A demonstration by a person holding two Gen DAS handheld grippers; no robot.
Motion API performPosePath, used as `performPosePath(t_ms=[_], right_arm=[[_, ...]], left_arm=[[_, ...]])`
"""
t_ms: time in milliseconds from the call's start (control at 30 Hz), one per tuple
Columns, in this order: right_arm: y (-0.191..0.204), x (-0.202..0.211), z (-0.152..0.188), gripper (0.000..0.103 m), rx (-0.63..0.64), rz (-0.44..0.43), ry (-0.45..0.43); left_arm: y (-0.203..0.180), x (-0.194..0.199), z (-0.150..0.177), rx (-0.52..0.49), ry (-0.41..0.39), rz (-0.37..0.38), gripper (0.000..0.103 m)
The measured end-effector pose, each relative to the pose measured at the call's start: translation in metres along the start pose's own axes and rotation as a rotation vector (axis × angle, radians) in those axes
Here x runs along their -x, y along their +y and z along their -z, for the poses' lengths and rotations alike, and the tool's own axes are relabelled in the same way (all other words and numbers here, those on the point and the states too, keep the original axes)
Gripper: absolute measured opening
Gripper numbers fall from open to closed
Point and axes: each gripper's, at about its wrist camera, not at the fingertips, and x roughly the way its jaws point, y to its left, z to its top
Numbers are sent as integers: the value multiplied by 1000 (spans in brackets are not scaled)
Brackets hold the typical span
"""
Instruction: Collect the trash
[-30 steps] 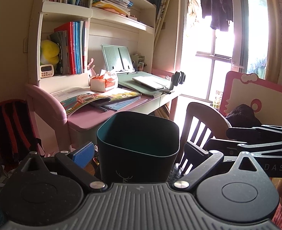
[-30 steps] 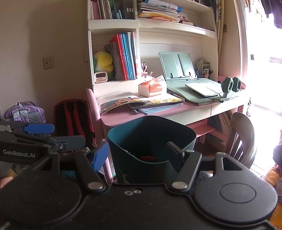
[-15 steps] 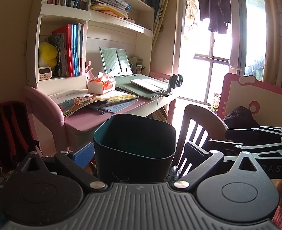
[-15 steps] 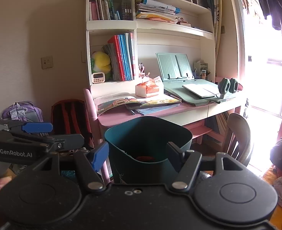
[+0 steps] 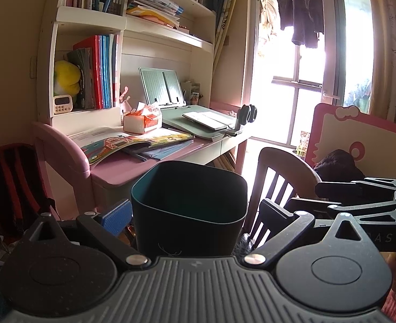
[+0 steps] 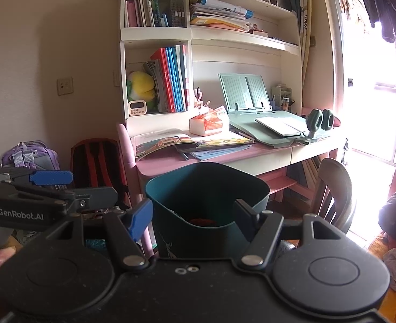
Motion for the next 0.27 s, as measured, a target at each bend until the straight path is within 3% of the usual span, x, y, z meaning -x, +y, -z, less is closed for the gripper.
performPosePath(t_ms=[267], right_arm=[[0, -5, 1, 66, 1, 2, 12]], left_arm=[[1, -1, 3, 11, 6, -4, 101]])
